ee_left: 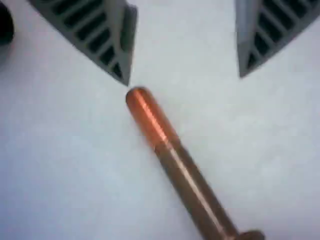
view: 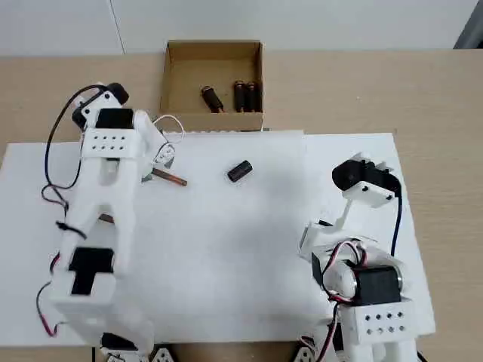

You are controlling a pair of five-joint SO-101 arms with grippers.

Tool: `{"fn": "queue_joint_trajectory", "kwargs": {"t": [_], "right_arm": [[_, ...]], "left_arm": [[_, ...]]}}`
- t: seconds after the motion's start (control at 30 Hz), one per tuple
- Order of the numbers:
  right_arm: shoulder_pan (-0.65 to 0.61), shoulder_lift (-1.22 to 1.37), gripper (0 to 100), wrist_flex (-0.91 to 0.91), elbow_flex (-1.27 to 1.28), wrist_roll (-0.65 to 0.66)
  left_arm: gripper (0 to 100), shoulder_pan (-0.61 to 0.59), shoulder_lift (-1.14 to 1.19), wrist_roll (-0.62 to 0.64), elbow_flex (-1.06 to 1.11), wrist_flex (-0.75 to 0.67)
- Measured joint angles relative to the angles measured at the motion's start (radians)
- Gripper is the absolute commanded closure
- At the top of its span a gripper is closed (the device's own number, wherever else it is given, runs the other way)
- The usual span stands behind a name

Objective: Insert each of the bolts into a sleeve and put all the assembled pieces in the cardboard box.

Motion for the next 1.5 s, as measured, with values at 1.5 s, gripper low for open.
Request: {"fn": "queue_joint_trajectory", "kwargs": {"t": [1.5], "right_arm": [[0.000,0.000,99.5,-0.044,0.000,0.002]], "left_arm": [[99,-0.077,0.348,0.025,-0.215,-0.060]]}}
